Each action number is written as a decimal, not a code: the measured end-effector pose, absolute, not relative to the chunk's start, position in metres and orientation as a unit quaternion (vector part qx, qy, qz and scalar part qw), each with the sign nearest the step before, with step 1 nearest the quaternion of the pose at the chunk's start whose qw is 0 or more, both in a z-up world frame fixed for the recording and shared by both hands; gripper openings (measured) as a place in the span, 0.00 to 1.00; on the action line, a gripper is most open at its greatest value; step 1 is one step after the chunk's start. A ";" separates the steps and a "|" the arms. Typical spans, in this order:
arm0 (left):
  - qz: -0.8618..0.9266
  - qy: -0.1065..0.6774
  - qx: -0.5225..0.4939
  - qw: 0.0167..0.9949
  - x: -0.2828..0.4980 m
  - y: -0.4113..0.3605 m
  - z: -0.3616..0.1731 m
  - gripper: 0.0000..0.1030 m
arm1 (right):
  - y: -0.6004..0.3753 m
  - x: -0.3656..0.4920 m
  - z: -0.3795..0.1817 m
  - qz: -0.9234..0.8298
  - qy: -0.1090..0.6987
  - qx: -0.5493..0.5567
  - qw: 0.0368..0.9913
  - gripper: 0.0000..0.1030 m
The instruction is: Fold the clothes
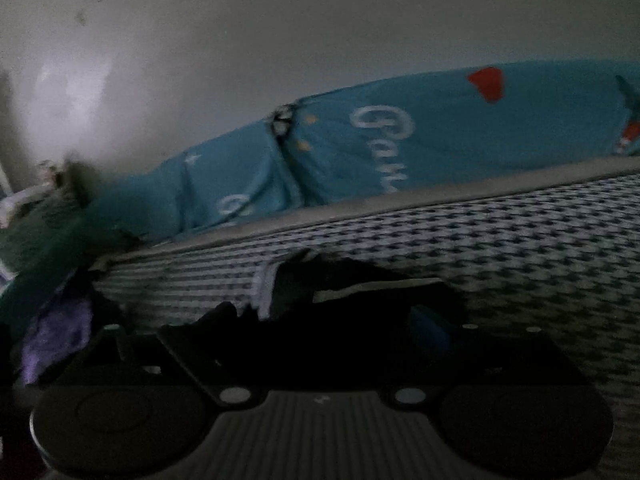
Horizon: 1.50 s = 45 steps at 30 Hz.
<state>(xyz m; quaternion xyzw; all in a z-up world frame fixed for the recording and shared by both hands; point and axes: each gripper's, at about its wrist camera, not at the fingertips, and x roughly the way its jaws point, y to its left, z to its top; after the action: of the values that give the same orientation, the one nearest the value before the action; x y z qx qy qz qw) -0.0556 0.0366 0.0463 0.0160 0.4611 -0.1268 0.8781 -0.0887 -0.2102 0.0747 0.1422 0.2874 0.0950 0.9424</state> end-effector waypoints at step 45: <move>-0.110 0.468 0.081 0.873 -0.049 0.027 0.009 1.00 | -0.265 -0.114 0.082 -0.146 0.261 0.137 0.944 0.16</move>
<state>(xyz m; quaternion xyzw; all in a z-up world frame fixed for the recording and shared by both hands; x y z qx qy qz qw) -0.0488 0.0270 0.0094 0.0808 0.4682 -0.1104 0.8730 -0.1136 -0.2651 0.0825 0.1373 0.2609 -0.1459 0.9443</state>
